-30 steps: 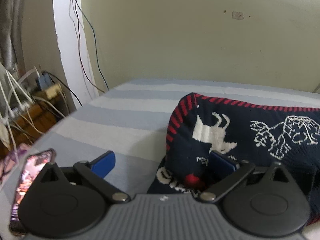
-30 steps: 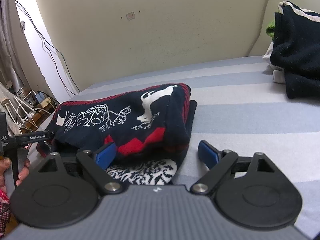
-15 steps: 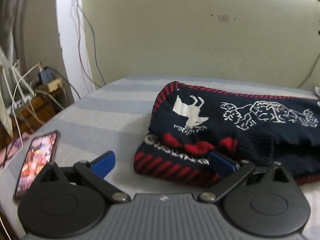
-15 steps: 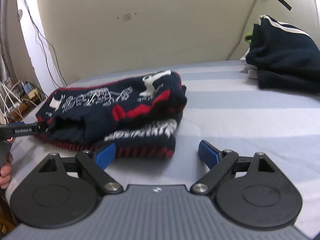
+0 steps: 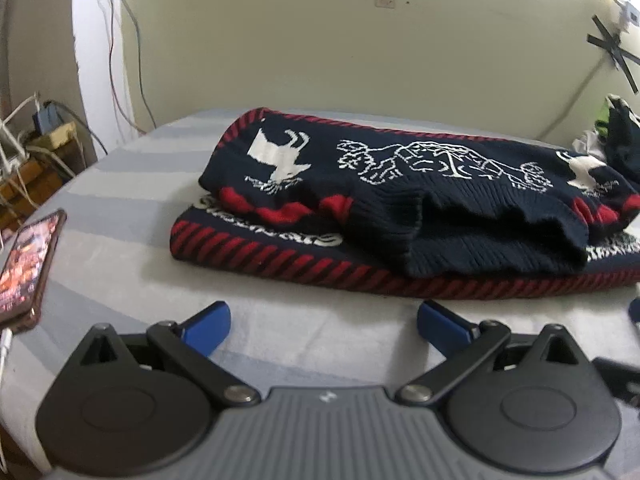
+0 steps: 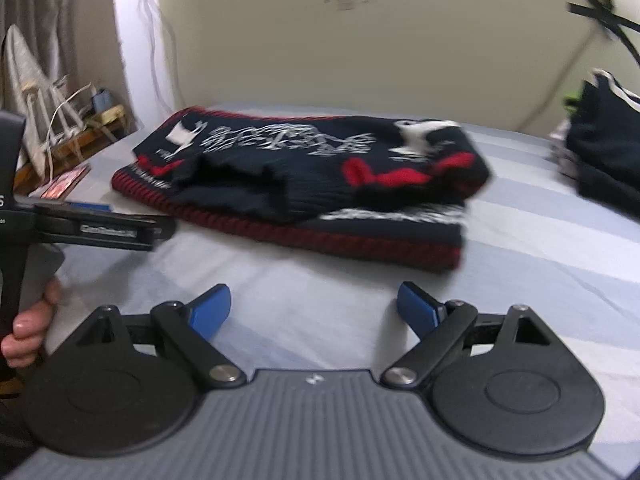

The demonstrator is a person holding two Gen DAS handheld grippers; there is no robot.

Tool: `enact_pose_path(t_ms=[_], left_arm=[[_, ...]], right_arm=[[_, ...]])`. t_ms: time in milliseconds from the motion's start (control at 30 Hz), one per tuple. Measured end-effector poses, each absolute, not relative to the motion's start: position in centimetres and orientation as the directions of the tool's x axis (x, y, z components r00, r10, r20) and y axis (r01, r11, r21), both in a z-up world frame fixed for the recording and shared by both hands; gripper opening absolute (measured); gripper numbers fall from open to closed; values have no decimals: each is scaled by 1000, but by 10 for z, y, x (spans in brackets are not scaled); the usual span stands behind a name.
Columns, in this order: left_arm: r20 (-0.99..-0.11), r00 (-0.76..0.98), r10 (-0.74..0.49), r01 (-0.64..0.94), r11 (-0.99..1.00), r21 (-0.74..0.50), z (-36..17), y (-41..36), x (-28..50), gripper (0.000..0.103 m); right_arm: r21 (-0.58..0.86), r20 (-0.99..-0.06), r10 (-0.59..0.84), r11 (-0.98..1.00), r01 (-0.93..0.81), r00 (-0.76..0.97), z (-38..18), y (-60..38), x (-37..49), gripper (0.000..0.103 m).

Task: Fold small clothes

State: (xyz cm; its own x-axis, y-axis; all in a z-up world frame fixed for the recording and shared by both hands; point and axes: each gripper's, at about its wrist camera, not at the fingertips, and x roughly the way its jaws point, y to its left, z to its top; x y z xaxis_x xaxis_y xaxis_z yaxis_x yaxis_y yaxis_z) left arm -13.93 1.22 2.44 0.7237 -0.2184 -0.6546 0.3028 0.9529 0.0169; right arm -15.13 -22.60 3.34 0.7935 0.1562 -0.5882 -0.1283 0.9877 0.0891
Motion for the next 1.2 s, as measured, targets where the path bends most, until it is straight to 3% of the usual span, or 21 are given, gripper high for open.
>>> enact_pose_path(t_ms=[167,1200], left_arm=[[-661,722,-206,288,957,17,26,11,-141,103],[-761,633,-143,238,971,15,35,1,-150,103]], right_arm=[[125,-596,178,984,-128,783,33,-218,-143,103],[323,-514,315,933,-160,798,32,-253,-156,103]])
